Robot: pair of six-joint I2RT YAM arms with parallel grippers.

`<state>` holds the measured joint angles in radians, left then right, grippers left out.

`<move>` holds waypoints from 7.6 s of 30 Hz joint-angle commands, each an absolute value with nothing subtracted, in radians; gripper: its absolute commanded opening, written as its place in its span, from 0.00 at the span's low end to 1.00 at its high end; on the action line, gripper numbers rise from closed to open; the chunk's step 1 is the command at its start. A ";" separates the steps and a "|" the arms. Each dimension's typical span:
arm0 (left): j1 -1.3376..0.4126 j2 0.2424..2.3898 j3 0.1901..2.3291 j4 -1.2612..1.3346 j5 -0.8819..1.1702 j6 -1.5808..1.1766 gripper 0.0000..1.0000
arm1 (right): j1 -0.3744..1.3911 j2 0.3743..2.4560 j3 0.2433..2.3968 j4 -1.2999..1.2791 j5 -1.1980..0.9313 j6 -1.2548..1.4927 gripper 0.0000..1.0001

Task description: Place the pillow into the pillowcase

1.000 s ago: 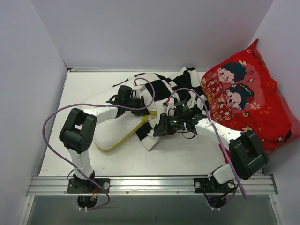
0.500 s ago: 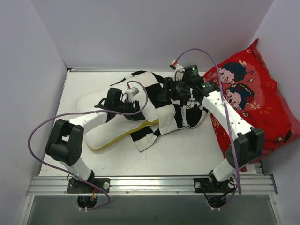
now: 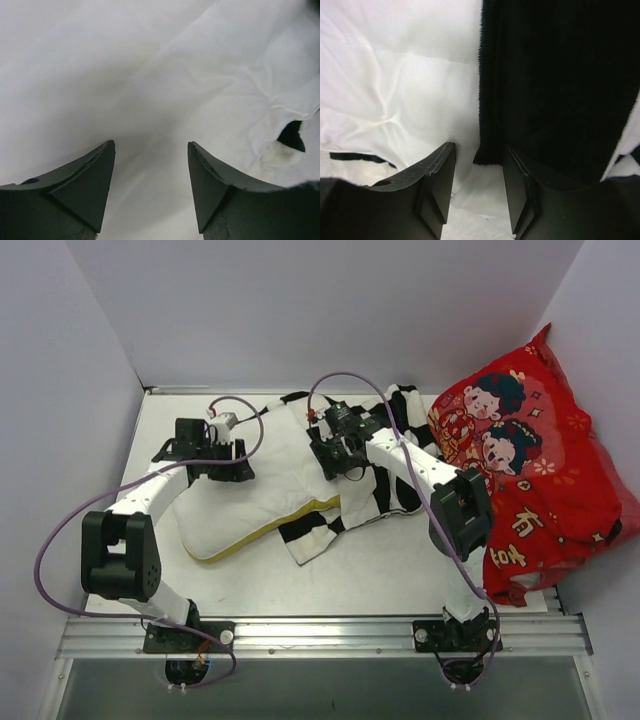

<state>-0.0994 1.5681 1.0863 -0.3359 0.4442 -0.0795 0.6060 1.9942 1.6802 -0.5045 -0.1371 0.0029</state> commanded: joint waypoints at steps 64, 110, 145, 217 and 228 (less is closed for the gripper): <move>-0.060 1.420 1.041 -0.453 0.849 0.208 0.80 | 0.649 1.931 1.461 -0.925 -0.861 -0.385 0.00; -0.232 2.016 1.566 -0.865 0.804 1.106 0.00 | 0.360 2.410 2.134 -0.884 -0.910 -0.246 0.00; -0.419 1.503 1.212 -0.462 0.796 0.940 0.00 | 0.584 2.127 2.161 -0.058 -0.706 0.658 0.00; -0.646 1.858 1.269 -0.480 0.081 0.305 0.97 | 0.302 1.838 0.965 0.047 -0.609 0.656 0.86; -0.551 1.980 1.627 -0.543 0.385 0.028 0.00 | 0.391 1.876 0.906 0.181 -0.632 0.712 0.11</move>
<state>-0.5713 1.9587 1.5059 -0.5686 0.2779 0.1581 0.3756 1.8545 0.9195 0.1871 -0.6533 0.7223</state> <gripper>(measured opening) 0.039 0.241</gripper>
